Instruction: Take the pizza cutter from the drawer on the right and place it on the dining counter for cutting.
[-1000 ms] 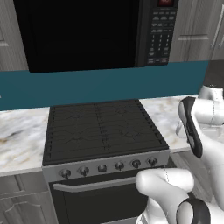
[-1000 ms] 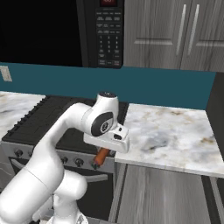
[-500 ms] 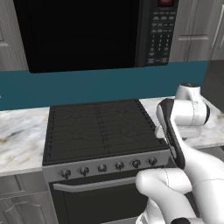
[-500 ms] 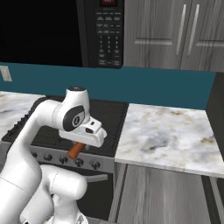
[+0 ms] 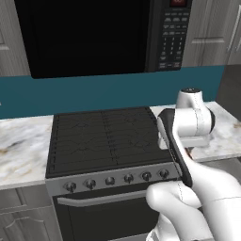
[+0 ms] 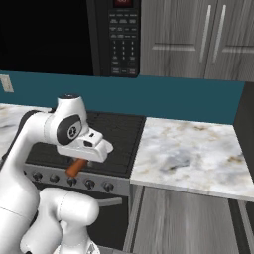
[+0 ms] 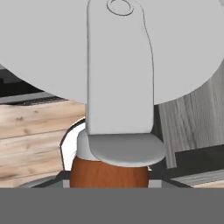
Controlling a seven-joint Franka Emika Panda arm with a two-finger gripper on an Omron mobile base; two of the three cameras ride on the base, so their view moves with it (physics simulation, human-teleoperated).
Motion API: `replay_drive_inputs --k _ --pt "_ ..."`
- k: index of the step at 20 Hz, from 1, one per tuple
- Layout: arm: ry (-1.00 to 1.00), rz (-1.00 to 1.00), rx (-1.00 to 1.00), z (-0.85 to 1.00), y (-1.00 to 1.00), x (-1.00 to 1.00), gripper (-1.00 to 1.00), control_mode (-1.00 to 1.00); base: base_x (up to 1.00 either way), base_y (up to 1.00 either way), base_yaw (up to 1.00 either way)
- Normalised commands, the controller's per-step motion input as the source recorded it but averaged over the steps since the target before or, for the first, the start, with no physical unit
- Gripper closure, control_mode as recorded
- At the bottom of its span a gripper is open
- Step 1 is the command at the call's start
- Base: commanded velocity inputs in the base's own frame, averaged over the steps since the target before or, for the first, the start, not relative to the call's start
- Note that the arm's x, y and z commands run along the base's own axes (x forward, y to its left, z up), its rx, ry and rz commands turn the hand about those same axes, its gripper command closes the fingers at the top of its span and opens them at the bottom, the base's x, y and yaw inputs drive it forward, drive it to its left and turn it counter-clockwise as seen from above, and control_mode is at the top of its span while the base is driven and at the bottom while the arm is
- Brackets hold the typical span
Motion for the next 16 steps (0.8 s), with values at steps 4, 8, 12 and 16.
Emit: replay_drive_inputs --k 4,8,12,16 --pt "0.00 0.04 0.00 0.06 0.00 0.00 1.00 -1.00 0.00 0.00 0.00" --pt "0.00 0.01 0.00 0.12 -0.01 0.00 1.00 -1.00 0.00 0.00 0.00" --pt "0.00 0.03 0.00 0.13 -0.06 0.09 1.00 -1.00 0.00 0.00 0.00" --pt "0.00 0.05 0.00 0.04 -0.14 0.06 1.00 -1.00 0.00 0.00 0.00"
